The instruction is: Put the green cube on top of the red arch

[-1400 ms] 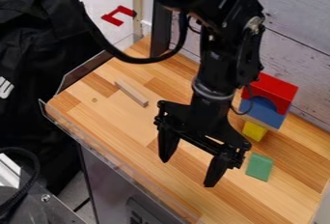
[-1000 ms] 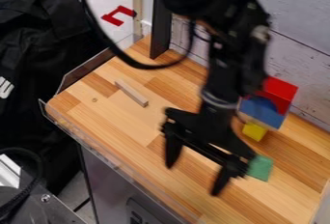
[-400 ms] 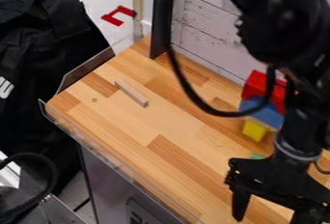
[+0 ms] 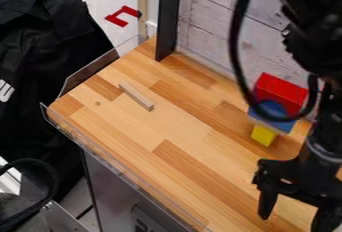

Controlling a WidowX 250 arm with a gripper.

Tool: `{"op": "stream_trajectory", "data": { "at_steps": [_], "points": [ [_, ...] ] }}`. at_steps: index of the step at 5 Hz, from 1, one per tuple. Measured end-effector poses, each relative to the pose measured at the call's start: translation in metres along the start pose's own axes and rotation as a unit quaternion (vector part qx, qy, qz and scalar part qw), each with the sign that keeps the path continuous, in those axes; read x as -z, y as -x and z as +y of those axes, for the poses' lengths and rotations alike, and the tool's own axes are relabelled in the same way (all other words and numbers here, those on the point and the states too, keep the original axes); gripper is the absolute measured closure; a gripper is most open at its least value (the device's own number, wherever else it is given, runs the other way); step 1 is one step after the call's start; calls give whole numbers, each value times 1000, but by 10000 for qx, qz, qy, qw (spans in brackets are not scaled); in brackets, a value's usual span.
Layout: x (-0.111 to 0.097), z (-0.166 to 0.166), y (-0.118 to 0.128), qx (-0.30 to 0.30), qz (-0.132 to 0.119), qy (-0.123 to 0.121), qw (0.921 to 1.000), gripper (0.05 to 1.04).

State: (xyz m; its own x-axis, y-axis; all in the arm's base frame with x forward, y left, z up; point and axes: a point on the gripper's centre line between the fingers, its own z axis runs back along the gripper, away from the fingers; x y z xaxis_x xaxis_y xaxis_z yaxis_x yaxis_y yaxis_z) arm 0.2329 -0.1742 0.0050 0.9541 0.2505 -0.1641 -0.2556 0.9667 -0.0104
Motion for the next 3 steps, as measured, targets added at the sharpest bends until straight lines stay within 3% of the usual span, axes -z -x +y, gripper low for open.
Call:
{"op": "stream_trajectory", "data": {
  "at_steps": [3],
  "points": [
    [-3,16,-36,-21,-61,-113,9999,84]
  ]
}}
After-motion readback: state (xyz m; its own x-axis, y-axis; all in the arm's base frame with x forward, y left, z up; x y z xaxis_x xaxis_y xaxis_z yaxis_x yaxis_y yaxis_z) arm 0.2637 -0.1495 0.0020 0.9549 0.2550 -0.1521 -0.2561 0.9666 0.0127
